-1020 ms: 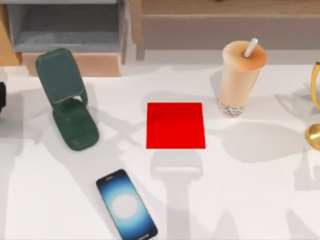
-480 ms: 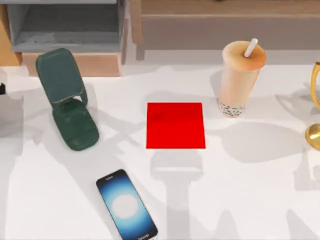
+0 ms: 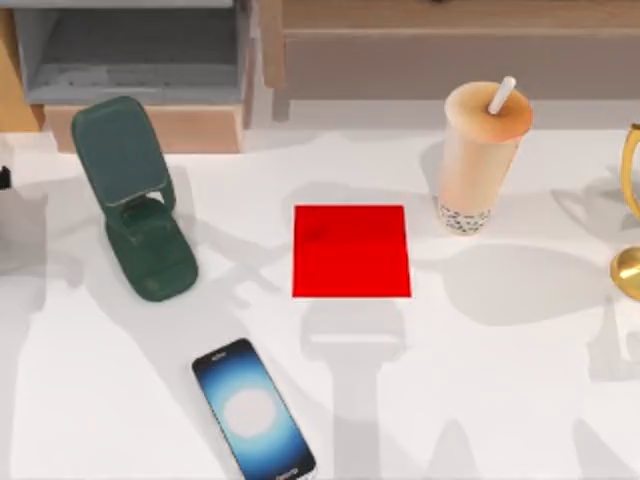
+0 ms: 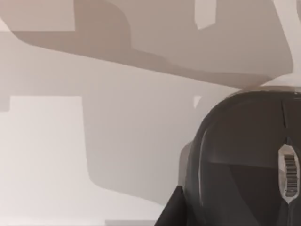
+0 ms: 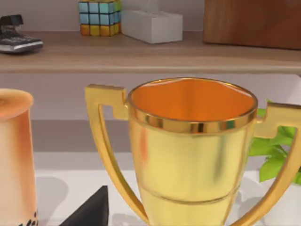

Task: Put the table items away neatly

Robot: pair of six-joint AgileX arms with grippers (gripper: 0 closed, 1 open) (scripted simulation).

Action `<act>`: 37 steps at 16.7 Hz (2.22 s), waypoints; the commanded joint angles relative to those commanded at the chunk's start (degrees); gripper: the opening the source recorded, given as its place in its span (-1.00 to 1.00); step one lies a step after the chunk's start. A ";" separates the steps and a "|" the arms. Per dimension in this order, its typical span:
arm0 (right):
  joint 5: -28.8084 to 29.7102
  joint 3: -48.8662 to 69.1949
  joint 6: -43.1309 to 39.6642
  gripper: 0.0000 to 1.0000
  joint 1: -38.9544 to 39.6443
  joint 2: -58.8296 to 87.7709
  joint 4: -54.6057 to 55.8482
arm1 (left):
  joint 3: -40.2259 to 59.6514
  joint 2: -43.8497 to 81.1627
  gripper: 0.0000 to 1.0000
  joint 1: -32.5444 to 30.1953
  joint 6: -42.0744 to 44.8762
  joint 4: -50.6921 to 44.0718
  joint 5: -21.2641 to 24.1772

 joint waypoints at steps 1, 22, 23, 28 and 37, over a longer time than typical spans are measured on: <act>0.00 0.00 0.00 1.00 0.00 0.00 0.00 | 0.00 0.00 -1.00 0.00 0.00 0.00 0.00; 0.00 0.00 0.00 1.00 0.00 0.00 0.00 | 15.56 -4.78 -1.00 -0.56 0.07 -20.15 -0.11; 0.00 0.00 0.00 1.00 0.00 0.00 0.00 | 16.20 -5.08 -1.00 -1.18 0.36 -20.32 0.05; 0.00 0.00 0.00 1.00 0.00 0.00 0.00 | 26.81 -8.10 -1.00 -11.44 -0.11 -22.37 1.83; 0.00 0.00 0.00 1.00 0.00 0.00 0.00 | 46.56 5.35 -1.00 -39.85 -21.17 -27.03 1.64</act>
